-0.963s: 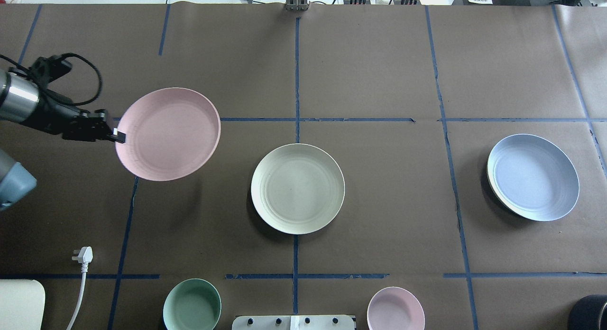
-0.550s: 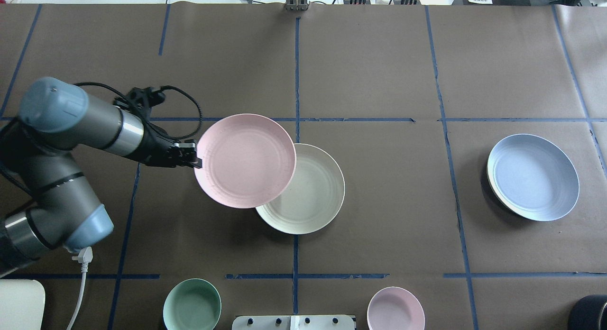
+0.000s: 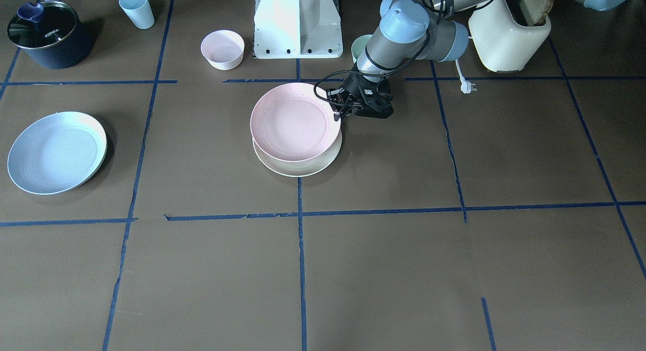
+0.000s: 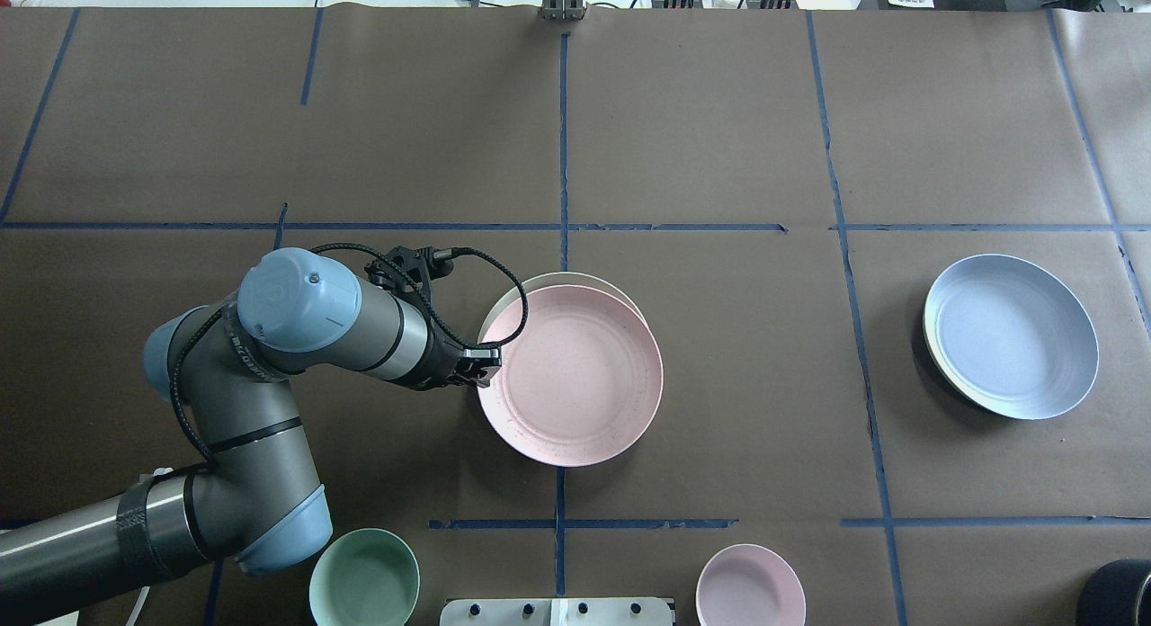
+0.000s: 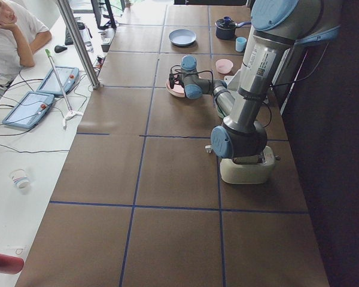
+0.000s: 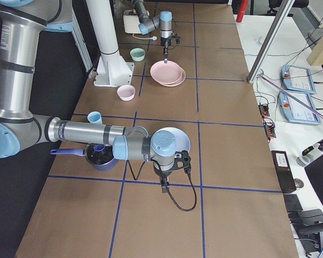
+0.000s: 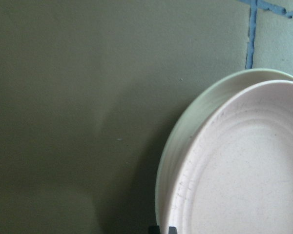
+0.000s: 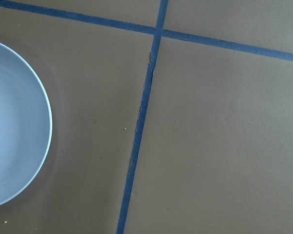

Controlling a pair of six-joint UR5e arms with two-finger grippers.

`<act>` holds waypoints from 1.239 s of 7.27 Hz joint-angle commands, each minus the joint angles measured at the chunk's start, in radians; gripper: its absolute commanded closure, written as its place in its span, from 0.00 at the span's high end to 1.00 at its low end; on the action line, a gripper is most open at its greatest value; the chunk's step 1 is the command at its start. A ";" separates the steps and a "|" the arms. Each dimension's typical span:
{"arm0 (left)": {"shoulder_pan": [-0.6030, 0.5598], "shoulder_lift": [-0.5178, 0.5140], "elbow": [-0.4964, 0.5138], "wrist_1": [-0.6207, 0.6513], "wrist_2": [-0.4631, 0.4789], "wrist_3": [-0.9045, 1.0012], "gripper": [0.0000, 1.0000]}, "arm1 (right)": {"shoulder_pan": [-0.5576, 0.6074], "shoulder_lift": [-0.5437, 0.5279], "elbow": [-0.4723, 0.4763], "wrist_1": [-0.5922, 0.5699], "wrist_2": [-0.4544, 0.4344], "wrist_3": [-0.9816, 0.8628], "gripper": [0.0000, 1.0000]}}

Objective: Stack three plates with pink and blue
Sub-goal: 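Open the left gripper and withdraw it away from the plates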

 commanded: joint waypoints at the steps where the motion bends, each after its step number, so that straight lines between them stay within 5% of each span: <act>1: -0.003 -0.008 0.022 0.002 0.003 0.001 0.30 | 0.000 0.000 -0.001 0.001 0.003 -0.001 1.00; 2: -0.019 -0.006 0.022 0.004 0.000 0.010 0.99 | 0.000 0.001 -0.001 0.001 0.001 -0.001 1.00; 3: -0.065 -0.006 0.017 0.033 -0.023 0.015 1.00 | -0.006 0.006 -0.001 0.001 0.000 -0.001 1.00; 5: -0.290 0.029 -0.023 0.187 -0.251 0.265 1.00 | -0.015 0.031 0.001 -0.002 0.003 -0.001 1.00; 9: -0.684 0.427 -0.107 0.332 -0.402 1.097 1.00 | -0.023 0.071 0.001 -0.007 0.042 0.076 1.00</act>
